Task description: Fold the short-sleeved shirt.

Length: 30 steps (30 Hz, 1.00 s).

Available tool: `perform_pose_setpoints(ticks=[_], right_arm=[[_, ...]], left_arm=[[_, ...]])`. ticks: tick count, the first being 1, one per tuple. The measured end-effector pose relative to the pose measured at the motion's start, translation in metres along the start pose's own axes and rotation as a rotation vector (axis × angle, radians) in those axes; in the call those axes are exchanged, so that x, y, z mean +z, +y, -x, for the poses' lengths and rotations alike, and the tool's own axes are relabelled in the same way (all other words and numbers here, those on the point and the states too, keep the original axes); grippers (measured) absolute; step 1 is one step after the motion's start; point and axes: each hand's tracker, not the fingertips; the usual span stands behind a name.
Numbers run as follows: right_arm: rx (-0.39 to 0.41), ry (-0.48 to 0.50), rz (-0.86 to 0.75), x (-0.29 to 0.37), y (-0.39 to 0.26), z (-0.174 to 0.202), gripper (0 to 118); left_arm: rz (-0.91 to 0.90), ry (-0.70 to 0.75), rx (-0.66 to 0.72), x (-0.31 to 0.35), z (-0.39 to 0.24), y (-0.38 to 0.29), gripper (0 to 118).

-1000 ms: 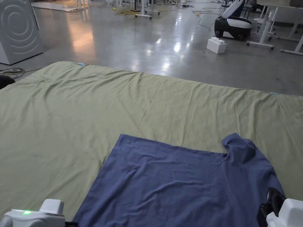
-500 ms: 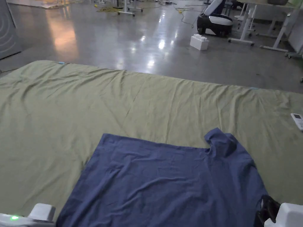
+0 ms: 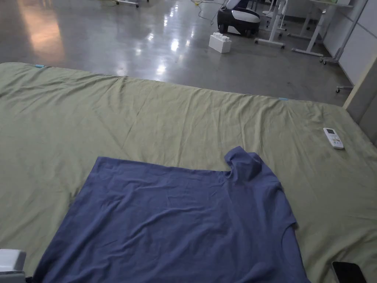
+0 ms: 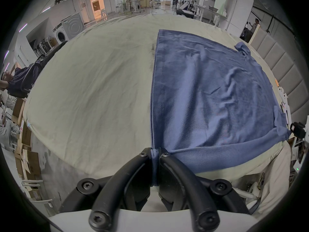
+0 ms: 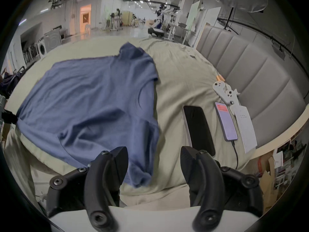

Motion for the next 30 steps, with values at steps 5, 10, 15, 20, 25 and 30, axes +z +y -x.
perform_pose_setpoints(ticks=[5, 10, 15, 20, 25, 30], right_arm=[[-0.069, 0.061, 0.156, -0.035, -0.011, 0.008, 68], [-0.094, 0.134, 0.184, -0.048, -0.011, 0.016, 16], [-0.080, 0.145, 0.180, -0.046, -0.015, 0.014, 8], [-0.105, 0.157, 0.119, -0.023, -0.010, 0.003, 8], [-0.167, 0.194, 0.019, -0.003, 0.008, -0.009, 8], [-0.183, 0.209, -0.029, 0.007, 0.041, -0.014, 8]], left_arm=[[-0.002, 0.010, -0.012, 0.002, -0.003, 0.001, 8], [-0.005, 0.009, -0.008, 0.003, -0.002, -0.001, 8], [-0.012, 0.007, 0.002, 0.001, 0.000, -0.004, 8], [-0.066, 0.005, 0.016, 0.011, 0.002, -0.003, 8], [-0.197, -0.030, 0.045, 0.032, 0.004, 0.012, 8], [-0.279, -0.033, 0.040, 0.039, 0.005, 0.038, 8]])
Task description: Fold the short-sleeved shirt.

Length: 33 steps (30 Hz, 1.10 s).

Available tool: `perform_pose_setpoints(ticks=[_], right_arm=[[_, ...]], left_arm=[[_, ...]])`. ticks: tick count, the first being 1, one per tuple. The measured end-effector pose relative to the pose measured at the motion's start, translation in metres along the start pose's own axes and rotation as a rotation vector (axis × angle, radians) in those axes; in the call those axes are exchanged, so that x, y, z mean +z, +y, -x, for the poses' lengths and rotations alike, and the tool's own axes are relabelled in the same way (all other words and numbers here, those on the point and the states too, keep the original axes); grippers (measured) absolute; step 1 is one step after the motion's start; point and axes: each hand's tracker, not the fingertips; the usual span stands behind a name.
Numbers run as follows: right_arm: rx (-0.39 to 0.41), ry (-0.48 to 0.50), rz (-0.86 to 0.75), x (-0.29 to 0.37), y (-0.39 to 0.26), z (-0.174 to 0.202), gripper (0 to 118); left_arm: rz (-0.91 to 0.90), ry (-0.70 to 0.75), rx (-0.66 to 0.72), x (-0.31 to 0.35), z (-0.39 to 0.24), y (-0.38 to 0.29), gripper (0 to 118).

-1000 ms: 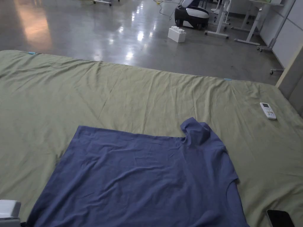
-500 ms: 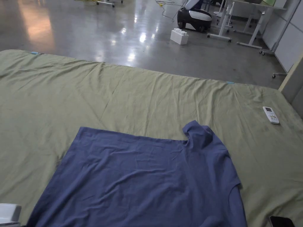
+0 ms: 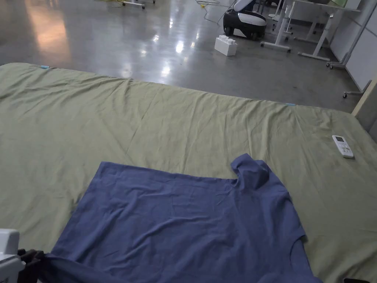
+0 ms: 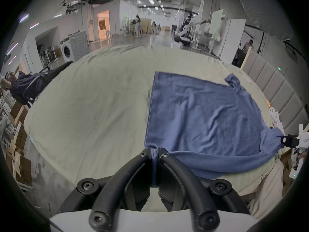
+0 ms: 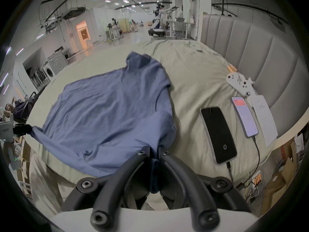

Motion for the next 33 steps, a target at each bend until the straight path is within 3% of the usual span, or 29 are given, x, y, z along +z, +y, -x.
perform_pose_setpoints(ticks=[11, 17, 23, 25, 26, 29, 31, 33], right_arm=[[-0.066, -0.007, -0.095, -0.046, 0.097, 0.006, 8], [-0.087, -0.038, -0.047, -0.106, 0.137, 0.008, 8], [-0.025, -0.075, 0.005, -0.164, 0.154, 0.011, 8], [-0.012, -0.087, 0.024, -0.132, 0.144, 0.009, 9], [-0.022, -0.017, 0.074, -0.153, 0.143, 0.018, 9], [-0.013, -0.039, 0.092, -0.157, 0.142, 0.009, 9], [-0.037, 0.015, 0.108, -0.209, 0.132, 0.009, 11], [-0.034, 0.011, 0.081, -0.216, 0.134, -0.006, 18]], left_arm=[[-0.095, 0.042, -0.004, -0.057, -0.006, 0.075, 8], [-0.081, 0.055, -0.007, -0.097, -0.014, 0.100, 8], [-0.027, 0.057, -0.026, -0.137, -0.022, 0.107, 7], [-0.010, 0.058, -0.027, -0.144, -0.023, 0.107, 7], [-0.001, 0.059, -0.029, -0.148, -0.024, 0.107, 7], [0.017, 0.055, -0.040, -0.161, -0.024, 0.106, 8], [0.025, 0.056, -0.047, -0.166, -0.026, 0.104, 8], [0.024, 0.044, -0.045, -0.166, -0.027, 0.105, 9]])
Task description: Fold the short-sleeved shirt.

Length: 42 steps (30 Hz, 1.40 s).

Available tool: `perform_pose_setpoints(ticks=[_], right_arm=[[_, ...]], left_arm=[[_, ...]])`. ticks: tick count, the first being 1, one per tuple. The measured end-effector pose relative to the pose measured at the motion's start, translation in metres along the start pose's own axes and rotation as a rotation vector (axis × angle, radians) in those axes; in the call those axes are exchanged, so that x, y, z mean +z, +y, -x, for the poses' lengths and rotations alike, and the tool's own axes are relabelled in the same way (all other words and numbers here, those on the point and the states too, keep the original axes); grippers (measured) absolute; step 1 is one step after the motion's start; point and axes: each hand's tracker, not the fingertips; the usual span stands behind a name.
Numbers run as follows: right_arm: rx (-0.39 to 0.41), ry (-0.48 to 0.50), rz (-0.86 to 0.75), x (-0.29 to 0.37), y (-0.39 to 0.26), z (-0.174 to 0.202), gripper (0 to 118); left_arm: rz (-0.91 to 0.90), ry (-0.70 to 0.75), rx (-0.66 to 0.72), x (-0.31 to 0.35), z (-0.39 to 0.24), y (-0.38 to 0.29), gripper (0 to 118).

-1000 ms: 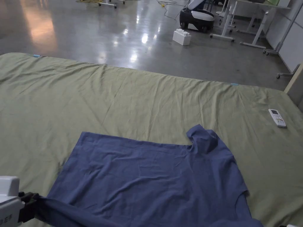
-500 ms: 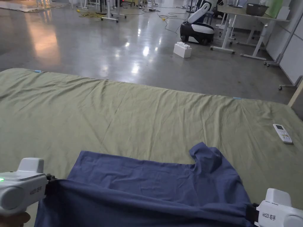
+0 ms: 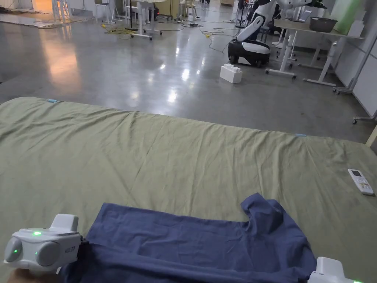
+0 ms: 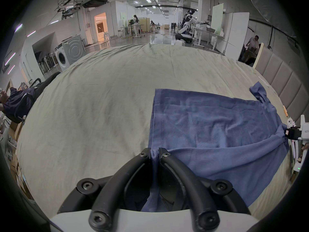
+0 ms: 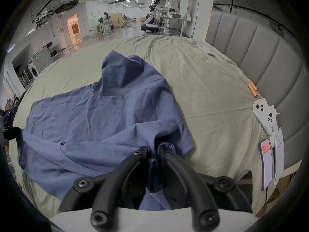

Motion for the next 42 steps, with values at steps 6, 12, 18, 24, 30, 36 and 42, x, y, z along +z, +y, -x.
perform_pose_setpoints(ticks=[6, 12, 18, 24, 30, 36, 42], right_arm=[[0.057, -0.049, -0.265, 0.069, -0.008, 0.025, 78], [0.083, -0.038, -0.600, 0.138, -0.019, 0.056, 78], [0.125, -0.066, -0.800, 0.191, -0.047, 0.100, 38], [0.145, -0.085, -0.864, 0.214, -0.072, 0.115, 11], [0.153, -0.100, -0.902, 0.227, -0.089, 0.120, 0], [0.160, -0.100, -0.897, 0.229, -0.097, 0.118, 0], [0.162, -0.110, -0.858, 0.221, -0.097, 0.115, 0]], left_arm=[[-0.067, -0.009, 0.004, 0.031, -0.008, -0.002, 68], [-0.298, -0.027, -0.038, 0.093, -0.037, -0.008, 68], [-0.492, -0.037, -0.045, 0.134, -0.063, -0.027, 34], [-0.599, -0.017, -0.067, 0.155, -0.081, -0.051, 9], [-0.616, -0.030, -0.061, 0.173, -0.083, -0.066, 3], [-0.570, -0.014, -0.012, 0.184, -0.065, -0.072, 3], [-0.311, 0.003, 0.045, 0.154, -0.011, -0.080, 3]])
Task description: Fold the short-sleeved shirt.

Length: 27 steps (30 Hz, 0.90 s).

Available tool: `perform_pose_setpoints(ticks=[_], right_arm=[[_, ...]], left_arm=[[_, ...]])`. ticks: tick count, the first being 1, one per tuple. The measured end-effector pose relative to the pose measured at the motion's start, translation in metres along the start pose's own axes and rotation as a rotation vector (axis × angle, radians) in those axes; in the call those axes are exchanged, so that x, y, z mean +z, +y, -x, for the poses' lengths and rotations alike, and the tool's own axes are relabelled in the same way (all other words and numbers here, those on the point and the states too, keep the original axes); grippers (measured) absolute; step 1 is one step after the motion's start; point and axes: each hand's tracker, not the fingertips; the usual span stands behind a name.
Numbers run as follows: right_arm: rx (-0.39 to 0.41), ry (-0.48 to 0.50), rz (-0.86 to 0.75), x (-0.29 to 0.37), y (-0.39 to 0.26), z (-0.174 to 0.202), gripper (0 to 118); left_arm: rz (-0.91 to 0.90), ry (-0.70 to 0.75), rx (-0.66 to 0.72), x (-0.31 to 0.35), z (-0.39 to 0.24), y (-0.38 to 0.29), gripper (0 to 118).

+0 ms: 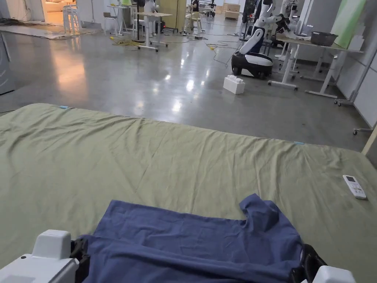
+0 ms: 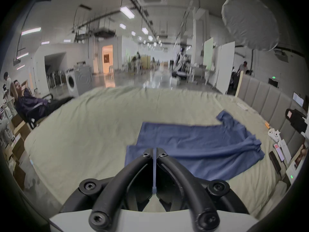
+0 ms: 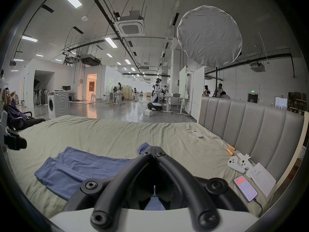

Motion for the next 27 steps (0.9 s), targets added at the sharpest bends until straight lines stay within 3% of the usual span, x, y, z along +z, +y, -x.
perform_pose_setpoints(ticks=[1, 3, 4, 5, 6, 7, 9, 14, 18, 19, 23, 27], right_arm=[[0.000, 0.001, 0.016, -0.002, -0.002, -0.001, 0], [-0.001, 0.000, 0.031, -0.004, -0.006, -0.001, 0], [0.006, -0.002, 0.042, -0.005, -0.008, -0.001, 0], [0.021, -0.012, 0.064, -0.007, -0.009, -0.001, 0], [0.027, -0.025, 0.078, -0.008, -0.011, -0.001, 0], [0.020, -0.024, 0.083, -0.008, -0.012, -0.002, 0], [0.005, -0.026, 0.116, -0.009, -0.017, -0.004, 0], [0.018, -0.042, 0.145, -0.009, -0.026, -0.009, 0], [0.028, -0.048, 0.169, -0.008, -0.031, -0.012, 0], [0.029, -0.048, 0.173, -0.006, -0.032, -0.013, 0], [0.022, -0.054, 0.197, -0.006, -0.037, -0.019, 0], [-0.004, -0.052, 0.240, -0.011, -0.041, -0.037, 0]], left_arm=[[0.053, 0.001, 0.009, -0.010, 0.007, -0.004, 3], [0.132, 0.007, 0.043, -0.030, 0.024, -0.013, 18], [0.190, 0.014, 0.049, -0.040, 0.030, -0.017, 35], [0.236, 0.019, 0.060, -0.045, 0.029, -0.018, 62], [0.284, 0.027, 0.069, -0.055, 0.032, -0.021, 78], [0.311, 0.024, 0.083, -0.066, 0.036, -0.025, 86], [0.353, 0.026, 0.117, -0.078, 0.037, -0.029, 87], [0.490, 0.078, 0.130, -0.103, 0.027, -0.041, 87], [0.484, 0.107, 0.105, -0.102, 0.017, -0.047, 81], [0.481, 0.111, 0.084, -0.098, 0.011, -0.044, 77], [0.456, 0.055, -0.012, -0.079, -0.002, -0.037, 17], [0.465, 0.037, -0.040, -0.068, -0.007, -0.029, 10]])
